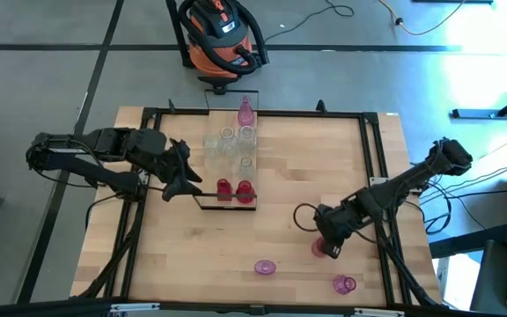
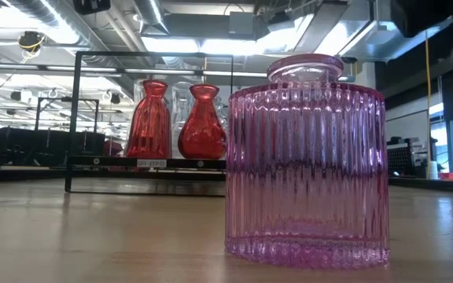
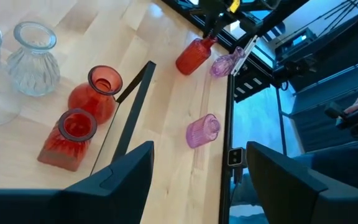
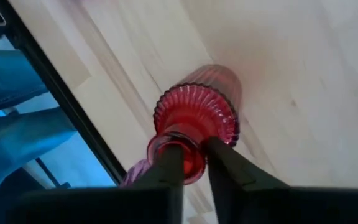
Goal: Sort vases onto shelf
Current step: Put the red vase on the shelf
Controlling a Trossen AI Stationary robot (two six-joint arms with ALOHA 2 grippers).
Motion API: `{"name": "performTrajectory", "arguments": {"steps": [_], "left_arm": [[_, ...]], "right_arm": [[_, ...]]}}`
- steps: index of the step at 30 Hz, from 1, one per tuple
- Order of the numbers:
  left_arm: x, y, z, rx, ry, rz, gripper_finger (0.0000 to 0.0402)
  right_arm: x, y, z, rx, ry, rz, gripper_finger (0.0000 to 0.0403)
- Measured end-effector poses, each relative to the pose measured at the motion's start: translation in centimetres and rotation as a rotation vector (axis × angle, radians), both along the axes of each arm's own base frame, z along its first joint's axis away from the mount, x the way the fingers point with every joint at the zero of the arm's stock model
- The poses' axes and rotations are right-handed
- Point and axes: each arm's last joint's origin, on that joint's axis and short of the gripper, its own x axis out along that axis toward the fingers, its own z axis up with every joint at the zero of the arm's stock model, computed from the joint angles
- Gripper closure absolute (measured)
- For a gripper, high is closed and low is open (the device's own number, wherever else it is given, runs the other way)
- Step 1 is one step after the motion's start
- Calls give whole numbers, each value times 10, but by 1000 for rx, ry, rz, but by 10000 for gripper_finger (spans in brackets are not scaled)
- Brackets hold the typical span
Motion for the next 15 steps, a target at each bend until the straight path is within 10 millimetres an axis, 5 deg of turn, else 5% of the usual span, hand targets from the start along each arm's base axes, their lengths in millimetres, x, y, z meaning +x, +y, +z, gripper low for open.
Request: {"name": "performTrajectory", "arguments": {"steps": [7,15], "left_arm": [[0,0,0,29,-7,-10,154],[0,2,0,85,-20,-37,154]], "right_arm": [[18,-32,8,-11,-38,-13,395],[51,-88,49,-107,-74,14,399]]}}
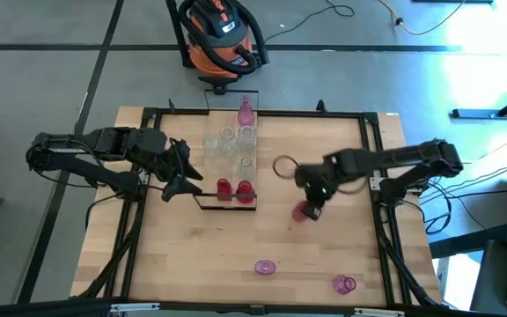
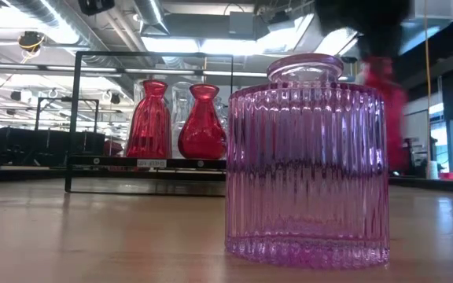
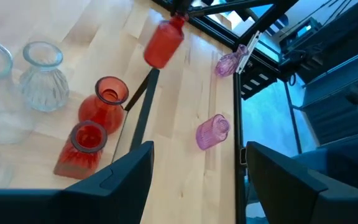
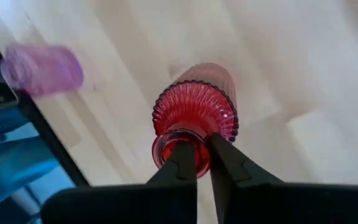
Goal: Sort vases onto shelf
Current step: Put the red vase on the shelf
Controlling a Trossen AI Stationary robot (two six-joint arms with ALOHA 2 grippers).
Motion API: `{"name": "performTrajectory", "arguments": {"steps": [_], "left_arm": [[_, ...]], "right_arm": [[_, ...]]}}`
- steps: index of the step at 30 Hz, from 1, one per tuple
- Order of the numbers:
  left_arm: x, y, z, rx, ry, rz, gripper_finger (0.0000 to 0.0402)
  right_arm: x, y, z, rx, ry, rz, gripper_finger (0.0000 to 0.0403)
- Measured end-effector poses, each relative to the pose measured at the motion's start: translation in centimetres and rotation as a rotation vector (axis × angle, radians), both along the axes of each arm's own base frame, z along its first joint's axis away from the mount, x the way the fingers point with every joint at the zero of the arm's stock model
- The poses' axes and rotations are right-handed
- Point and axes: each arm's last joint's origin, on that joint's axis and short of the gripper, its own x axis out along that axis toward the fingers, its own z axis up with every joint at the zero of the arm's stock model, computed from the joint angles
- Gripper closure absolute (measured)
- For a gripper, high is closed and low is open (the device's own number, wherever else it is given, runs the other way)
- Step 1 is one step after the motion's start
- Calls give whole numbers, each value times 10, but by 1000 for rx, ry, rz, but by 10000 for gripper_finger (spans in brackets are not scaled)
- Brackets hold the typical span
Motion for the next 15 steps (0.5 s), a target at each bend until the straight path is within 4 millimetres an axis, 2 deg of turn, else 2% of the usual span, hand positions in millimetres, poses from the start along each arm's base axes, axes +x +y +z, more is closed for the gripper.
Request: {"name": "performTrajectory", "arguments": {"steps": [3,8,13,15], "left_arm": [[0,0,0,17,-2,-12,154],[-1,0,-1,30,5,-20,154],[-4,0,-2,36,17,-24,154],[-4,0,-1,33,14,-22,154]], "right_arm": [[22,-17,20,-60,-4,47,400],[68,-37,38,-146,16,111,401],[110,-43,30,-167,45,171,401],[120,-43,25,-164,57,195,402]]}}
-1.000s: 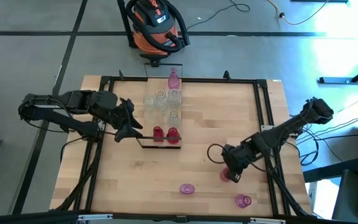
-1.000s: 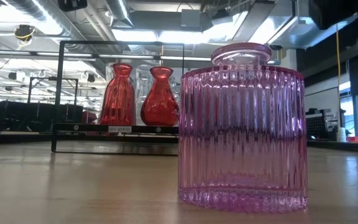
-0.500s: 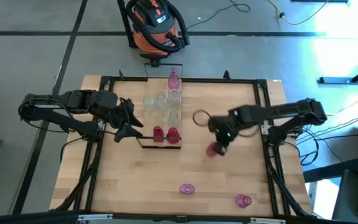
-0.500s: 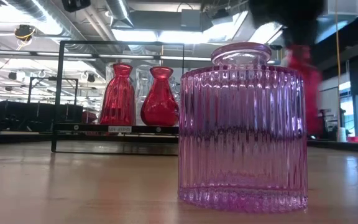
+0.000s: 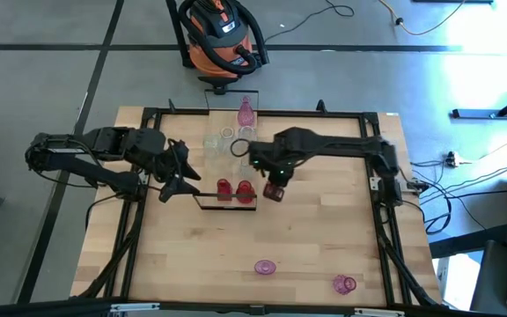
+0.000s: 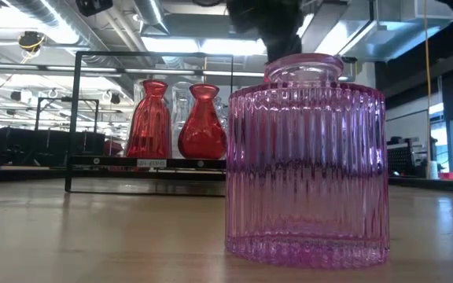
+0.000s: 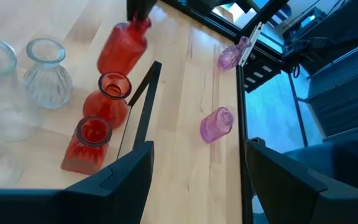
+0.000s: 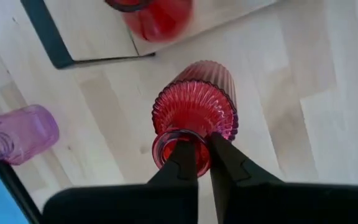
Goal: Sort vases onto shelf
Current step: Put the red vase on the shelf
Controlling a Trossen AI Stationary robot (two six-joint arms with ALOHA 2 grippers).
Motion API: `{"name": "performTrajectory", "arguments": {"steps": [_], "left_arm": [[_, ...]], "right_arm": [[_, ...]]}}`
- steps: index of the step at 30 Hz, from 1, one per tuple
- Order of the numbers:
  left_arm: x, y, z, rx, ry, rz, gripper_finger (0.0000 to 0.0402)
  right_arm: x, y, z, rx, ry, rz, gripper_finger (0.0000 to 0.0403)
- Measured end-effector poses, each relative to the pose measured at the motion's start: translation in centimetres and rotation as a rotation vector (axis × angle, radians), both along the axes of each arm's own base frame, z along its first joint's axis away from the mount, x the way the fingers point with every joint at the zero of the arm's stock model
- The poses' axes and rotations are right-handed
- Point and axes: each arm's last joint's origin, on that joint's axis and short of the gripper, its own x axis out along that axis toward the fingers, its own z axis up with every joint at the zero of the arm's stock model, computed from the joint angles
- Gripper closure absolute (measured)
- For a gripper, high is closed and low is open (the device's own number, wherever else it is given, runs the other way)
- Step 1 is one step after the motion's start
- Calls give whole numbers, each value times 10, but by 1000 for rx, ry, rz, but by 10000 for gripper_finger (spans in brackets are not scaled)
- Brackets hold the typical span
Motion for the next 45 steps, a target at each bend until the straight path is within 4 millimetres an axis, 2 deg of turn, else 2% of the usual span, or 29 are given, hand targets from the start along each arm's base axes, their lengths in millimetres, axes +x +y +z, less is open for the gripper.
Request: {"name": "performTrajectory", "arguments": {"steps": [5,13,31,45], "left_arm": [[-5,0,2,-7,-7,4,154],[-13,1,5,17,-25,-2,154],[-13,1,4,44,-21,-19,154],[-14,1,2,44,-4,-19,154]], "right_arm": [[16,1,-6,30,-15,18,402],[21,1,-5,54,-55,28,403],[34,-9,-2,81,-199,14,403],[38,-11,-4,92,-218,17,403]]}}
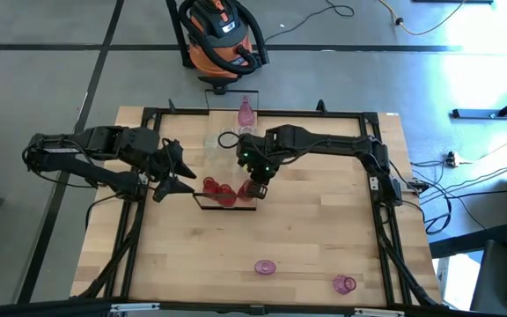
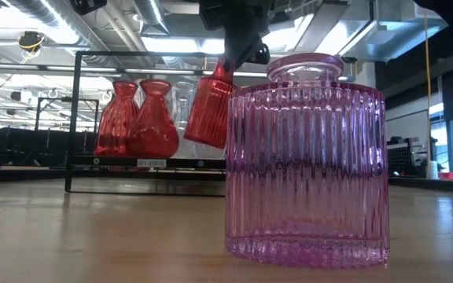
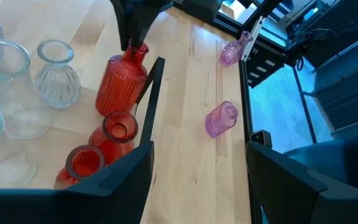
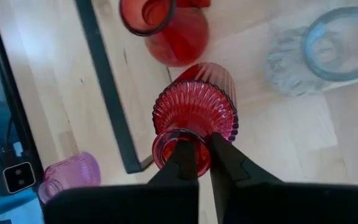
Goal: Sort vases onto shelf
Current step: Put the red vase on the shelf
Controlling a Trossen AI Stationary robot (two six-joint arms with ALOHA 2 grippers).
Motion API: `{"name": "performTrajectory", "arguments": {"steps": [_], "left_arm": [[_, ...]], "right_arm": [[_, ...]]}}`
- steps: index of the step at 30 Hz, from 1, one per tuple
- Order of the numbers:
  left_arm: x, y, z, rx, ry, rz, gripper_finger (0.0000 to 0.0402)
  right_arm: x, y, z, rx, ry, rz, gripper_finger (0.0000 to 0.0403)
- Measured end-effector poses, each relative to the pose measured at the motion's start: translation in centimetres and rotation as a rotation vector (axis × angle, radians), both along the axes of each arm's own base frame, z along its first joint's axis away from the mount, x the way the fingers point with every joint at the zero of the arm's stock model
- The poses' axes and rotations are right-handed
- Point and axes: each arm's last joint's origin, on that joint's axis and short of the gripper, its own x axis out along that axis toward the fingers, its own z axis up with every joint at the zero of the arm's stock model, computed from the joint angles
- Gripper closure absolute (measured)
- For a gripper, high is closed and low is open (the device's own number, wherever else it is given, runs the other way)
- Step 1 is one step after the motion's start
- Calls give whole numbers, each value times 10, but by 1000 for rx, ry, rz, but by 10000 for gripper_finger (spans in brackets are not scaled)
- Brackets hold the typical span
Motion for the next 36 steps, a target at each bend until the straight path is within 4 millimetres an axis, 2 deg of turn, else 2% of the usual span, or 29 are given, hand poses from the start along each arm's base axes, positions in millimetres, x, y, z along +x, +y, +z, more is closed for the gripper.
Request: {"name": "performTrajectory", "arguments": {"steps": [17,24,36], "left_arm": [[0,0,0,-1,0,2,154],[0,0,0,-2,0,3,154],[0,0,0,-3,1,3,154]], "right_arm": [[-1,-3,0,-26,6,-6,395],[-1,-3,0,-28,5,-7,373],[11,-3,-16,12,11,-29,334]]}}
